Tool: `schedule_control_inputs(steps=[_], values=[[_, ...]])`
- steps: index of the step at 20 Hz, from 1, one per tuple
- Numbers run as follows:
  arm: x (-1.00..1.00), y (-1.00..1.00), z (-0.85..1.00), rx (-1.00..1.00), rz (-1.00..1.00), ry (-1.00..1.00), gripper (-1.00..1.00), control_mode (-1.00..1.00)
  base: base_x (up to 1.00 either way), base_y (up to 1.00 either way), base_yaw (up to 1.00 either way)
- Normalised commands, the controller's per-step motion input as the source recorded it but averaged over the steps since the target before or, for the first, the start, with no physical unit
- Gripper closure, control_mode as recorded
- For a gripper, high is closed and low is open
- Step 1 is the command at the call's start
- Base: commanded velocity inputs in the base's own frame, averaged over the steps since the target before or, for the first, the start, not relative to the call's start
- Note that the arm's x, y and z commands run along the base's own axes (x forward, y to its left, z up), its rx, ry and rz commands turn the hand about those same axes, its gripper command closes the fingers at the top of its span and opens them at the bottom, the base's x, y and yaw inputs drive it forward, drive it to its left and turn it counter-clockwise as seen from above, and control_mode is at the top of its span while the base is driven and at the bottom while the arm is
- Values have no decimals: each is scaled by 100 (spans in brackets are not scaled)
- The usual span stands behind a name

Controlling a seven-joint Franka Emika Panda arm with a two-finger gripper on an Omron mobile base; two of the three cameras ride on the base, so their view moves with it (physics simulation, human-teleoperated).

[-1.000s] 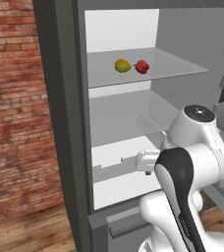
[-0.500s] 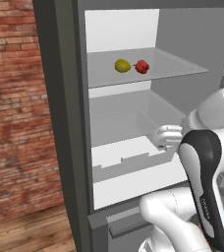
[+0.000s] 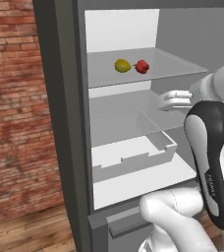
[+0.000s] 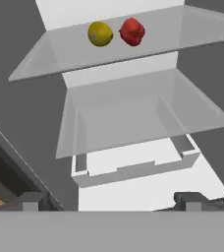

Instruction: Gather the lemon and bell pepper from the fridge and place them on a tray on the dining counter. Then gather the fish and steak from the fridge and place them on the other tray.

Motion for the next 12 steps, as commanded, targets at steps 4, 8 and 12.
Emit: schedule_control_inputs(steps=[4,8,12], values=[[29,-2,65,-2,0,-18,-100,-100,0,0,0],[44,-20,30,0,0,-20,-100,-100,0,0,0],[6,-29,-1,0,-2,-5,-100,-100,0,0,0]])
